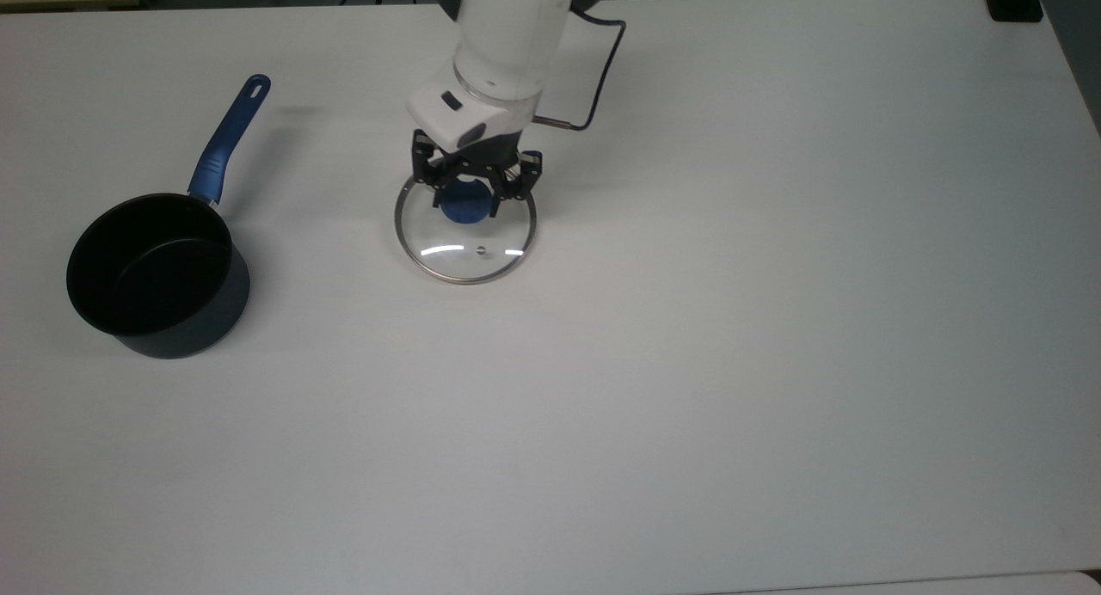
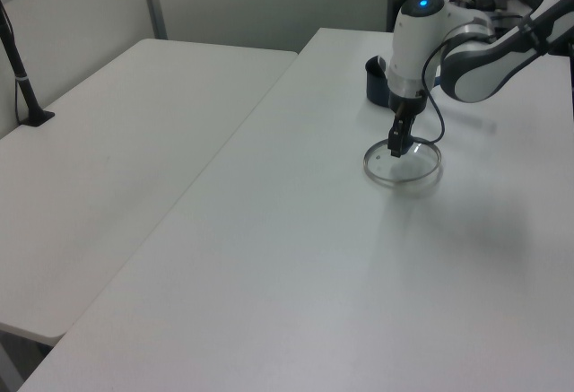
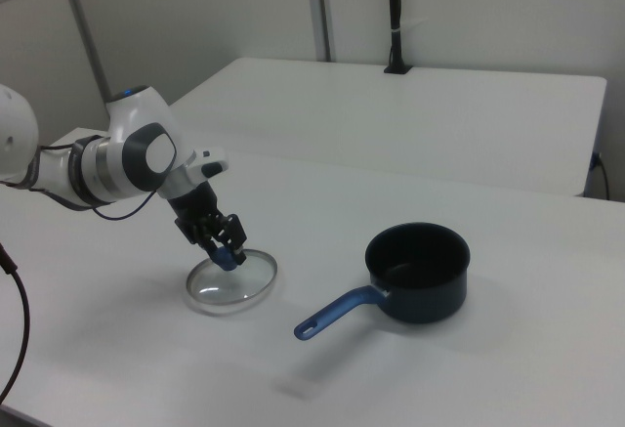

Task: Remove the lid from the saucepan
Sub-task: 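Carry the lid away from the saucepan and lower it onto the table, then open the gripper to release the blue knob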

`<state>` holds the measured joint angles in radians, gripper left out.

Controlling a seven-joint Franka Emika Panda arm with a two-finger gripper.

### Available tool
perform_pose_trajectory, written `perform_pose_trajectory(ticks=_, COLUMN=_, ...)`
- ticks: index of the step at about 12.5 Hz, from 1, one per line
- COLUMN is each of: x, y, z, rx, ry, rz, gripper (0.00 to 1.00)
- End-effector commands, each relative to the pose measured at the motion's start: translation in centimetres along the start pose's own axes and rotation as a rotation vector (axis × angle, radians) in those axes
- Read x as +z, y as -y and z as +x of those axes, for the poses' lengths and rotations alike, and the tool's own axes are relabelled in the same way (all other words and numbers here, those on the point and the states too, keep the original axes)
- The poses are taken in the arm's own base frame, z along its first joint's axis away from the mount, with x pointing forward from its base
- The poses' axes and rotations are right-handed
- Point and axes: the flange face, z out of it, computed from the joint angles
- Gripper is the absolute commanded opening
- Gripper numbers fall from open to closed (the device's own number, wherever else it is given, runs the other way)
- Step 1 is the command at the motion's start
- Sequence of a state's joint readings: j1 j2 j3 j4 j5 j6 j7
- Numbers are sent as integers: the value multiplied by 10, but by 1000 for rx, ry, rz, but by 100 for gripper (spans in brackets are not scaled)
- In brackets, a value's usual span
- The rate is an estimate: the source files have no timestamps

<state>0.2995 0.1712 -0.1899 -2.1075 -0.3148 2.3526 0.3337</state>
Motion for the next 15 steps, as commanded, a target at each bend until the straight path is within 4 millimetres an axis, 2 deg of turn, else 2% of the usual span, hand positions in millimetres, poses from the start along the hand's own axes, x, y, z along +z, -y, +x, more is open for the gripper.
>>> perform_pose_trajectory(ticks=1, x=-1, y=8, z=-1, rx=27, ry=-27, rz=5, gripper=56)
perform_pose_trajectory(ticks=2, x=-1, y=8, z=-1, rx=29, ry=-27, rz=5, gripper=56)
perform_pose_trajectory(ticks=3, x=0, y=9, z=-1, rx=30, ry=-24, rz=4, gripper=61)
perform_pose_trajectory(ticks=4, x=1, y=8, z=-2, rx=29, ry=-17, rz=1, gripper=83)
perform_pose_trajectory(ticks=5, x=1, y=5, z=-1, rx=37, ry=-15, rz=1, gripper=100)
perform_pose_trajectory(ticks=8, x=-10, y=-9, z=4, rx=60, ry=1, rz=-9, gripper=100)
perform_pose_trajectory(ticks=10, x=-37, y=-25, z=10, rx=106, ry=39, rz=1, gripper=100)
perform_pose_trajectory(ticks=12, x=-75, y=-57, z=25, rx=161, ry=75, rz=52, gripper=100)
perform_pose_trajectory(ticks=13, x=-100, y=-71, z=34, rx=177, ry=95, rz=107, gripper=100)
perform_pose_trajectory(ticks=14, x=-124, y=-99, z=42, rx=172, ry=107, rz=133, gripper=100)
perform_pose_trajectory(ticks=15, x=-131, y=-127, z=41, rx=176, ry=114, rz=135, gripper=100)
